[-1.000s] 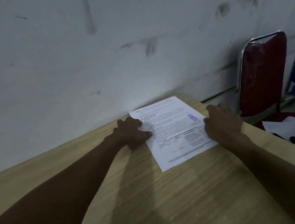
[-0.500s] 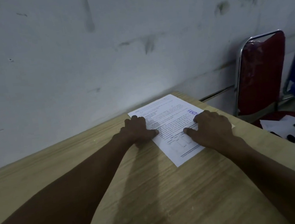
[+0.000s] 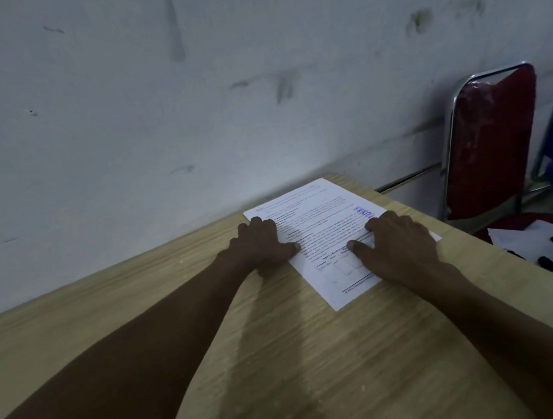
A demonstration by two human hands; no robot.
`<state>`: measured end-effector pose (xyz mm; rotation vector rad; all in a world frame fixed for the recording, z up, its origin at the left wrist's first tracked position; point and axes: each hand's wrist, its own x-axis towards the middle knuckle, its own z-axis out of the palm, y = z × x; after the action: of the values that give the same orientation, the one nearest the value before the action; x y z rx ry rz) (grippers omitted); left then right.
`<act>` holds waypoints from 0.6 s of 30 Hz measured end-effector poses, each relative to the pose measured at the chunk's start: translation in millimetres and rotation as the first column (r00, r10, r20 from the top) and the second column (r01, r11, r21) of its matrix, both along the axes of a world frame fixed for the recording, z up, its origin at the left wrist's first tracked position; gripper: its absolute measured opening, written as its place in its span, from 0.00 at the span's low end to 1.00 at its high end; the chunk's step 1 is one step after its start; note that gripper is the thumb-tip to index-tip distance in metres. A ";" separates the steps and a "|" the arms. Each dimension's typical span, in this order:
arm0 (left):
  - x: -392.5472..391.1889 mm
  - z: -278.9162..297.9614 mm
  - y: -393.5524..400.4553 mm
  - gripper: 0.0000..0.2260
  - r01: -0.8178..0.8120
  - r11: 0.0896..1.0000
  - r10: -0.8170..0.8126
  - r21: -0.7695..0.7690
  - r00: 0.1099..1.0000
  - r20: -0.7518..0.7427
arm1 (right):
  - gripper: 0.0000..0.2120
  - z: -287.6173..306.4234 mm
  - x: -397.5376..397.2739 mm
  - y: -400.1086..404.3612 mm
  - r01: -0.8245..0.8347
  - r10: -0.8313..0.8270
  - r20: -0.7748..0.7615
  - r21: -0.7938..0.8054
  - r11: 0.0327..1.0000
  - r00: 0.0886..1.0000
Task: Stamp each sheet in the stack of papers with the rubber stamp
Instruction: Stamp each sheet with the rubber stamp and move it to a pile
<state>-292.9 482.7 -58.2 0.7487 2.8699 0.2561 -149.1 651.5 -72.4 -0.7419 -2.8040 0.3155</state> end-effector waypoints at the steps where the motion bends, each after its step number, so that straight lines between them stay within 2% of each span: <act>1: -0.5 -0.5 -0.5 0.30 0.003 1.000 -0.003 0.012 1.000 0.003 | 0.27 0.7 0.6 -0.6 -0.002 0.002 -0.008 0.001 1.000 1.000; 5: 8.0 6.2 -8.2 0.32 0.005 0.995 -0.007 0.099 1.000 0.017 | 0.27 6.5 5.7 -10.4 -0.028 0.027 -0.045 -0.016 0.999 0.999; 10: 42.1 44.9 -39.4 0.28 0.046 0.960 -0.053 0.277 0.998 0.019 | 0.25 27.1 28.5 -44.4 -0.106 0.096 -0.145 -0.065 0.992 0.985; 15: 79.3 80.1 -94.8 0.25 0.077 0.937 -0.066 0.340 0.997 -0.043 | 0.22 51.9 57.9 -98.3 -0.210 0.180 -0.192 -0.151 0.966 0.965; 18: 111.2 96.6 -142.4 0.22 0.069 0.901 -0.041 0.429 0.996 -0.074 | 0.20 64.0 80.9 -142.2 -0.299 0.254 -0.233 -0.184 0.936 0.939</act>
<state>-181.7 340.3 38.4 0.9197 2.8736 0.8991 -68.2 509.3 -8.4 -0.3233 -2.6971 0.7150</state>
